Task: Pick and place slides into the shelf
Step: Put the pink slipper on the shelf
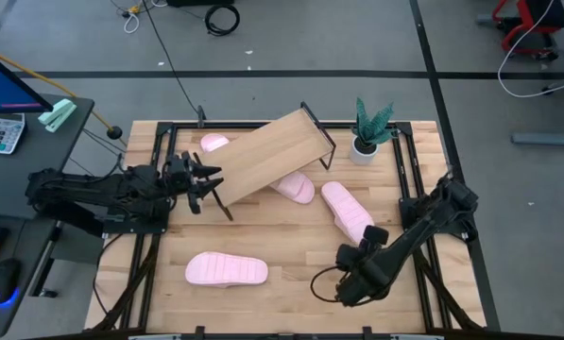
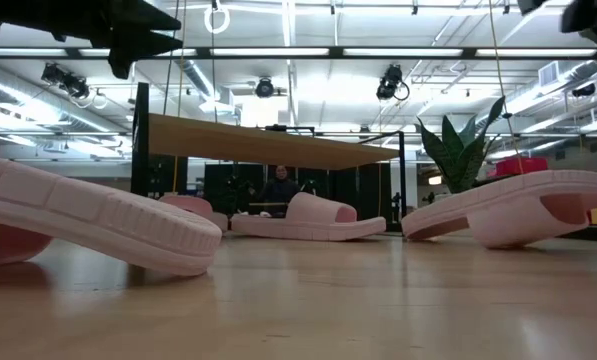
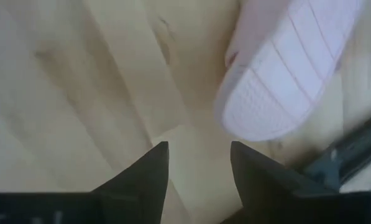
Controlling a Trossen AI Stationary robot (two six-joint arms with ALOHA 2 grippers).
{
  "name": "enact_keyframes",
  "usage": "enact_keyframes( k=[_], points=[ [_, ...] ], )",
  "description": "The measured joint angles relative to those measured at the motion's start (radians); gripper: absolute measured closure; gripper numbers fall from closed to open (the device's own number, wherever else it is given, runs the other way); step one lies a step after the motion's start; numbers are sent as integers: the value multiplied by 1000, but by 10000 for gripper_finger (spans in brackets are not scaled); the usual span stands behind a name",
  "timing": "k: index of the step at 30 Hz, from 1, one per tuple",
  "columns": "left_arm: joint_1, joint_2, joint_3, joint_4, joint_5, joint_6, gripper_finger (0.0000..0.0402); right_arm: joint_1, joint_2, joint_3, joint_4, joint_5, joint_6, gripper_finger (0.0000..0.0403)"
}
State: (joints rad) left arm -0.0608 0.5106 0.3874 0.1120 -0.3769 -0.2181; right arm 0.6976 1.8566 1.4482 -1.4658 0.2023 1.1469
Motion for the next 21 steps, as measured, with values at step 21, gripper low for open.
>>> enact_keyframes(
  k=[21],
  points=[
    [0, 0, 0, -203, 0, 1, 230, -65, -12, 49, 113, -34, 16, 265]
  ],
)
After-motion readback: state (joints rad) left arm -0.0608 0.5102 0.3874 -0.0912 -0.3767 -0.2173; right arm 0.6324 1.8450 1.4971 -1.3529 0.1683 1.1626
